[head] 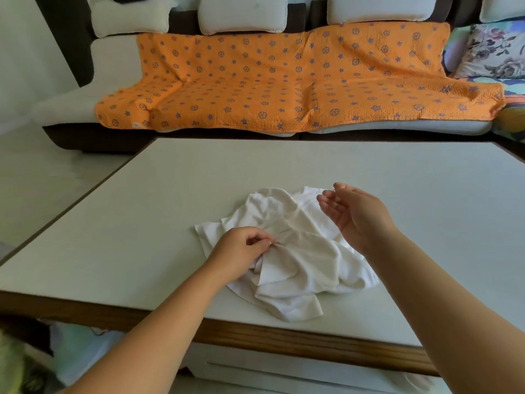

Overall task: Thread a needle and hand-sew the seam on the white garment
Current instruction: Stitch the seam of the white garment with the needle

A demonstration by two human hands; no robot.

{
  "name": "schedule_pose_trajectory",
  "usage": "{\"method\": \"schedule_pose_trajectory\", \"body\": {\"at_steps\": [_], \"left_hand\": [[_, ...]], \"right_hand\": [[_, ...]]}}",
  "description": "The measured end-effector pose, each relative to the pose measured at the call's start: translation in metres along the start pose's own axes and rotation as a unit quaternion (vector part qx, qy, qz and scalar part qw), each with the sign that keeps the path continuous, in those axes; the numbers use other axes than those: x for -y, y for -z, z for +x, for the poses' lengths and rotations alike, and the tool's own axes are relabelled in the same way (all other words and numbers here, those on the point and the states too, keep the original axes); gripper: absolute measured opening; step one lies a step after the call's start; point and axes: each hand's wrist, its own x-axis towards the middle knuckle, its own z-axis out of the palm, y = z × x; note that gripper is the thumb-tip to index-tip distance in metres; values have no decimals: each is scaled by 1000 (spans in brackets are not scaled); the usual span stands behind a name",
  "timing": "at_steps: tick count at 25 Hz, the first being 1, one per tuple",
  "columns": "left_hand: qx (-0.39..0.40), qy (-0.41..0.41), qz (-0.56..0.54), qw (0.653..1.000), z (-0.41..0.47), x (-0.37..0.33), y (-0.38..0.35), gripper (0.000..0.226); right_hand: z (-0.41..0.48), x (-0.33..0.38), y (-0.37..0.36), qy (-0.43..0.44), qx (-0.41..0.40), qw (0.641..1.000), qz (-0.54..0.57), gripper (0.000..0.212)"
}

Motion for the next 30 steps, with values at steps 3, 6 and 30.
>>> {"method": "schedule_pose_trajectory", "body": {"at_steps": [3,6,30], "left_hand": [[-16,27,-56,998,3,-1,-3,8],[-26,53,-114,992,9,-1,-5,6],[-5,29,-129,991,5,8,-7,7]], "right_hand": [[7,-25,-10,-27,-13,998,-62,9],[8,-43,-9,-64,-12,977,-204,27],[-199,-147,69,-159,-147,934,-285,22]]}}
